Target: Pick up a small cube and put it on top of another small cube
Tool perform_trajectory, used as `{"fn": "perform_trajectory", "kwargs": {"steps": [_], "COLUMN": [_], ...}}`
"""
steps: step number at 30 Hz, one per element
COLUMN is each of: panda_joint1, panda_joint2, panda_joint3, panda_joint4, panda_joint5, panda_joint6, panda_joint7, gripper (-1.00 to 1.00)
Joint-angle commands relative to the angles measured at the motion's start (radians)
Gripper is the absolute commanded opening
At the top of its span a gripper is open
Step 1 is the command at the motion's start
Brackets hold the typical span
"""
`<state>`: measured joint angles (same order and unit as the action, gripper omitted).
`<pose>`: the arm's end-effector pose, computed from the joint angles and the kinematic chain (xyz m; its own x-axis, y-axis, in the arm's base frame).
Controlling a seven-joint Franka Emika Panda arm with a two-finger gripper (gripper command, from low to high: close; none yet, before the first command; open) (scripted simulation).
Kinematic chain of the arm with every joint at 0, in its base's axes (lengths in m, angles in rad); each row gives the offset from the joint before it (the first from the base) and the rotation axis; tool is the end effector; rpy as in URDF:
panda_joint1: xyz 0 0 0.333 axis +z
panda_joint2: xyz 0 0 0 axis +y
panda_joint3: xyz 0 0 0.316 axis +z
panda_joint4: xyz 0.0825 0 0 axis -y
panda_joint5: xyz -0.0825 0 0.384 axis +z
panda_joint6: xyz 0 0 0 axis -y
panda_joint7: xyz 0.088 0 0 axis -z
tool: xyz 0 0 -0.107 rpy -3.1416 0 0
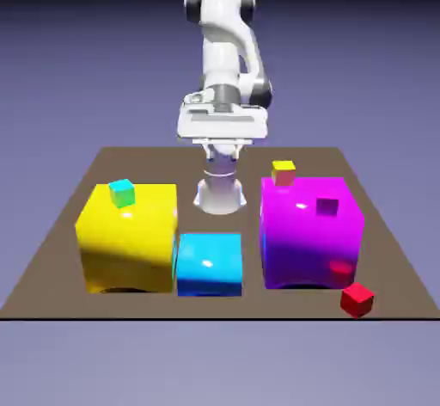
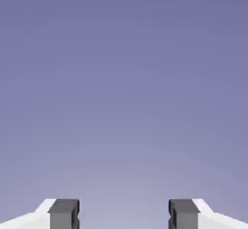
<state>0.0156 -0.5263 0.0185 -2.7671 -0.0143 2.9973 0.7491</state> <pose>0.4020 0.0149 0.4564 0.5594 -0.6484 0.5164 -0.4649 -0.7612 -0.4522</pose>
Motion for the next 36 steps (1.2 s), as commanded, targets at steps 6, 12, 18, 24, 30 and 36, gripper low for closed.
{"fn": "perform_trajectory", "kwargs": {"steps": [6,12,18,24,30,36], "panda_joint1": [0.018,0.035,0.053,0.071,0.088,0.106], "panda_joint2": [0.217,0.435,0.652,0.87,1.087,1.305], "panda_joint3": [0.092,0.184,0.276,0.368,0.46,0.552], "panda_joint4": [0.213,0.427,0.64,0.853,1.067,1.28], "panda_joint5": [-0.071,-0.142,-0.213,-0.285,-0.356,-0.427], "panda_joint6": [-0.197,-0.395,-0.592,-0.79,-0.987,-1.184], "panda_joint7": [0.04,0.081,0.121,0.162,0.202,0.242], "gripper": [0.0,0.0,0.0,0.0,0.0,0.0]}}
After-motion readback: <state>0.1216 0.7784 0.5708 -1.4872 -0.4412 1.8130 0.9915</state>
